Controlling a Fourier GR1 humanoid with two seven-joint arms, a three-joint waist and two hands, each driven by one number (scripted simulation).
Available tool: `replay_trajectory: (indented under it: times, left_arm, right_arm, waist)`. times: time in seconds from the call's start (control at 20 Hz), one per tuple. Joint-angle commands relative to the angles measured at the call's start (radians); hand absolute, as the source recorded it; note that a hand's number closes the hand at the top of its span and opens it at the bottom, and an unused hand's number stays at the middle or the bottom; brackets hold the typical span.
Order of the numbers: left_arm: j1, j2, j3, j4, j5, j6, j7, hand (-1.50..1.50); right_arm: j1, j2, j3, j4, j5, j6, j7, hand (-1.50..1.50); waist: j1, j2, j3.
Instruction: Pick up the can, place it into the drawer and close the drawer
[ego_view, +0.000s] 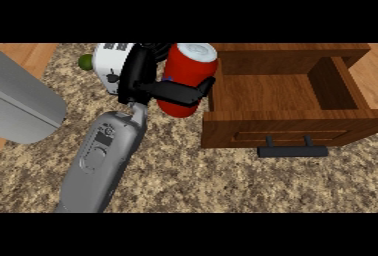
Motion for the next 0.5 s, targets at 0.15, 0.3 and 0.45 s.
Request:
replay_trajectory:
  times: [0.15, 0.3, 0.45]
  left_arm:
    - [-0.283, -0.001, -0.043, 0.161, 0.036, 0.119, 0.073, 1.50]
    - [-0.348, -0.001, -0.108, 0.235, 0.083, 0.197, 0.070, 1.50]
    - [-0.451, -0.001, -0.053, 0.375, 0.119, 0.186, 0.028, 1.50]
  right_arm:
    - [-0.021, 0.018, 0.038, 0.013, 0.024, -0.039, 0.016, -1.50]
    - [-0.082, -0.023, -0.016, 0.011, -0.017, -0.025, 0.064, -1.50]
    - [-0.015, -0.005, -0.005, -0.047, -0.021, -0.003, 0.062, -1.50]
  waist:
    - [-0.006, 0.002, 0.000]
    - [-0.008, 0.003, 0.000]
    - [-0.020, 0.004, 0.000]
